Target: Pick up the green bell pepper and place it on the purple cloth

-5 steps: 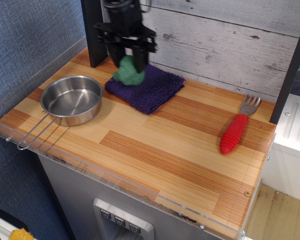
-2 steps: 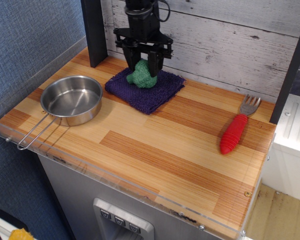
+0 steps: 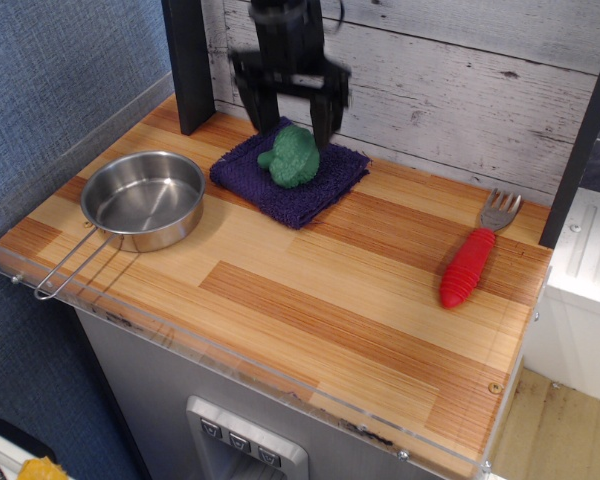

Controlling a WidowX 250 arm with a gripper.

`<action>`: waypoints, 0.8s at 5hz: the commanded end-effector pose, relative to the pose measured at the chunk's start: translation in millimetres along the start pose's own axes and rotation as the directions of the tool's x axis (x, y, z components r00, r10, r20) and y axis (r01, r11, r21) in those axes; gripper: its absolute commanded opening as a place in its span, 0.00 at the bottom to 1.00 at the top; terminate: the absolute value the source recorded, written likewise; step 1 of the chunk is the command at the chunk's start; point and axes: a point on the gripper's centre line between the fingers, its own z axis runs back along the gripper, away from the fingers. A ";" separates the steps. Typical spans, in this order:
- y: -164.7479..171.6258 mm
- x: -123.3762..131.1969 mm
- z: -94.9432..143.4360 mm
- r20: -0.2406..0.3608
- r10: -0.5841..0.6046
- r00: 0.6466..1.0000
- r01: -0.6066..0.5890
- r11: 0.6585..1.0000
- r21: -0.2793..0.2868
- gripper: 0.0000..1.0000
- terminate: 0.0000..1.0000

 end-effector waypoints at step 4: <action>-34.3 -76.6 100.8 0.072 0.102 0.992 -0.102 0.995 -0.016 1.00 0.00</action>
